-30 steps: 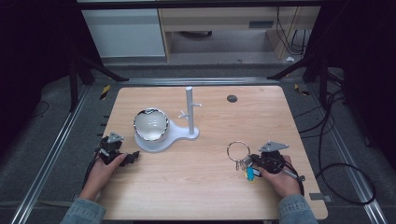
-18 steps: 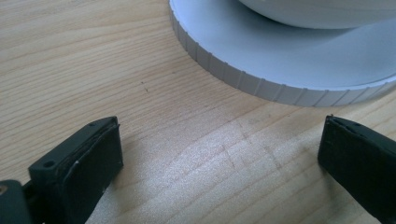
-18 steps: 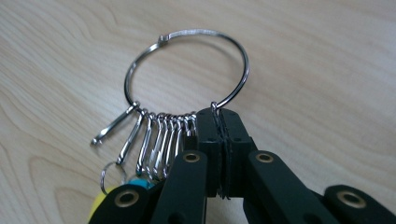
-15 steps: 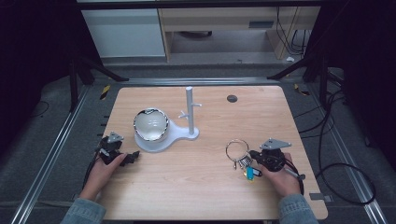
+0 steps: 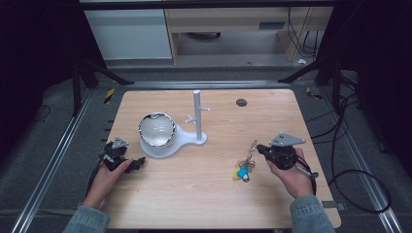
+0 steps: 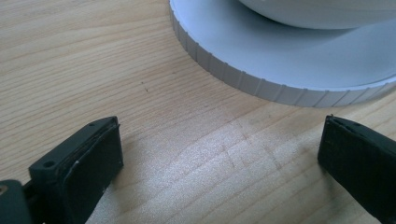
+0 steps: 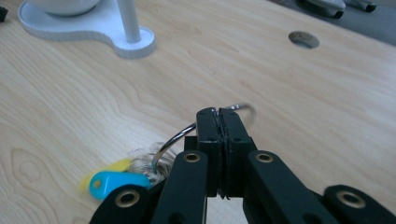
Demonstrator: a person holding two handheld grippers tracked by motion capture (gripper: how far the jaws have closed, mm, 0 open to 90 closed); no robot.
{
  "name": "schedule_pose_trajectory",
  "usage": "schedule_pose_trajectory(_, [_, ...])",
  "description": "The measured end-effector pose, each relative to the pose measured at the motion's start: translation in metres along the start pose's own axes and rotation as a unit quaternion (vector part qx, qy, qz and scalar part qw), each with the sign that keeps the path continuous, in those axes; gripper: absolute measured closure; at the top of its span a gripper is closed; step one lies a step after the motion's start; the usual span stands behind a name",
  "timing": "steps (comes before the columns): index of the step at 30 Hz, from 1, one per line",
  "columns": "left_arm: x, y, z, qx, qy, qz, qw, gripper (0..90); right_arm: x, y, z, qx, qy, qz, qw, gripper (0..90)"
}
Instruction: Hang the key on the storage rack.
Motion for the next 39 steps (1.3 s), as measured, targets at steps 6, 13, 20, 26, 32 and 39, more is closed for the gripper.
schedule_pose_trajectory(6, [-0.001, 0.000, 0.001, 0.000, 0.000, 0.000, 1.0000, 0.0, -0.025, -0.002, -0.006, 0.006, -0.005, -0.012, 0.9999, 88.8])
schedule_pose_trajectory(13, [-0.001, 0.000, 0.001, 0.000, 0.000, 0.000, 1.0000, 0.0, -0.048, -0.004, -0.015, 0.012, -0.016, -0.023, 0.9995, 88.7])
schedule_pose_trajectory(20, [-0.001, 0.000, 0.001, -0.001, 0.000, 0.001, 1.0000, 0.0, -0.063, -0.005, -0.021, 0.014, -0.027, -0.029, 0.9991, 88.7])
schedule_pose_trajectory(26, [-0.001, 0.000, 0.001, -0.002, 0.000, 0.000, 1.0000, 0.0, -0.074, -0.008, -0.025, 0.016, -0.036, -0.027, 0.9989, 88.7])
schedule_pose_trajectory(32, [-0.001, 0.000, 0.001, -0.002, 0.000, 0.000, 1.0000, 0.0, -0.087, -0.010, -0.029, 0.018, -0.044, -0.032, 0.9984, 88.7])
schedule_pose_trajectory(39, [-0.001, 0.000, 0.001, -0.002, 0.000, -0.001, 1.0000, 0.0, -0.096, -0.010, -0.029, 0.019, -0.046, -0.036, 0.9981, 88.7])
Point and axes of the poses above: each handheld gripper's, and its own axes: z roughly forward along the jaws, x roughly out of its underside, y roughly to its left, the point moved 7 cm from there along z, roughly forward along the jaws, and after that the axes turned 2 degrees about y, right-handed, at the moved point
